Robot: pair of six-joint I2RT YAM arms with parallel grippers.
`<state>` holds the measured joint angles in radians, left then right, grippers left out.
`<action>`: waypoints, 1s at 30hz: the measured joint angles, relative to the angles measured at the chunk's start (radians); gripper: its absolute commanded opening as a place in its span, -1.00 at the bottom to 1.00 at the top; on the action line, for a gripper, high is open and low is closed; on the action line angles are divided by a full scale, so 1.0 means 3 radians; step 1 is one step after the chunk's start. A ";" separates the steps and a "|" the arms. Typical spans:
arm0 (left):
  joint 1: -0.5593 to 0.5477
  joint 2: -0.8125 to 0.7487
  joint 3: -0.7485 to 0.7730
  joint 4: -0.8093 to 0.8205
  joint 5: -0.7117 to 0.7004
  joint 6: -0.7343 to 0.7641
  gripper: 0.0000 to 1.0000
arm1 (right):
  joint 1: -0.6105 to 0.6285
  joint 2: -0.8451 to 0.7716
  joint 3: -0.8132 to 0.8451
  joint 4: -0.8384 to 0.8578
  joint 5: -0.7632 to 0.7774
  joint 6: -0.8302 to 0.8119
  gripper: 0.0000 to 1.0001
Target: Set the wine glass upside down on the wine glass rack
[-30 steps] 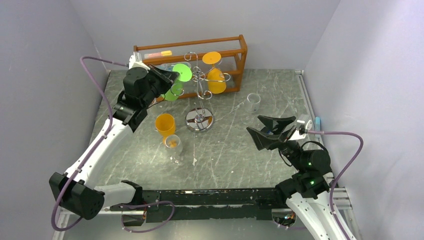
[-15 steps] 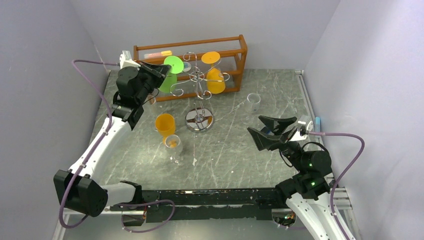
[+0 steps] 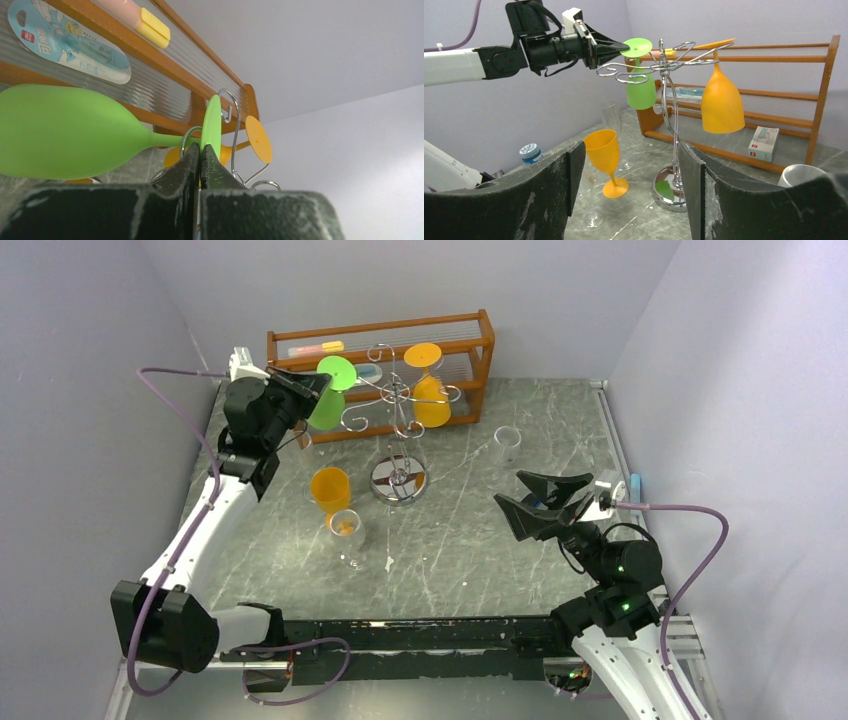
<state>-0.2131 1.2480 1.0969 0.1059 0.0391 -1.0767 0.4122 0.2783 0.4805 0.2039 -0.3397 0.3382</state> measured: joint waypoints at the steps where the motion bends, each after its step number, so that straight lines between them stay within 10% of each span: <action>1: 0.0004 -0.0023 -0.0008 -0.0011 0.0009 -0.0003 -0.90 | 0.0000 0.0000 0.0000 0.0000 0.0000 0.0001 0.43; 13: 0.0053 -0.0259 -0.0034 -0.0362 0.0221 -0.0042 -0.61 | 0.0000 0.0019 0.0000 0.0004 -0.0003 0.0062 0.43; 30: 0.0066 -0.0674 0.0057 -0.1270 0.0272 0.0671 0.70 | 0.0000 0.0421 0.0383 -0.0491 0.0261 0.0387 0.51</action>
<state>-0.1932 1.0458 1.1141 -0.2752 0.1207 -0.8753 0.4122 0.4046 0.5953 0.0566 -0.2615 0.4541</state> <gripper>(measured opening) 0.751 0.760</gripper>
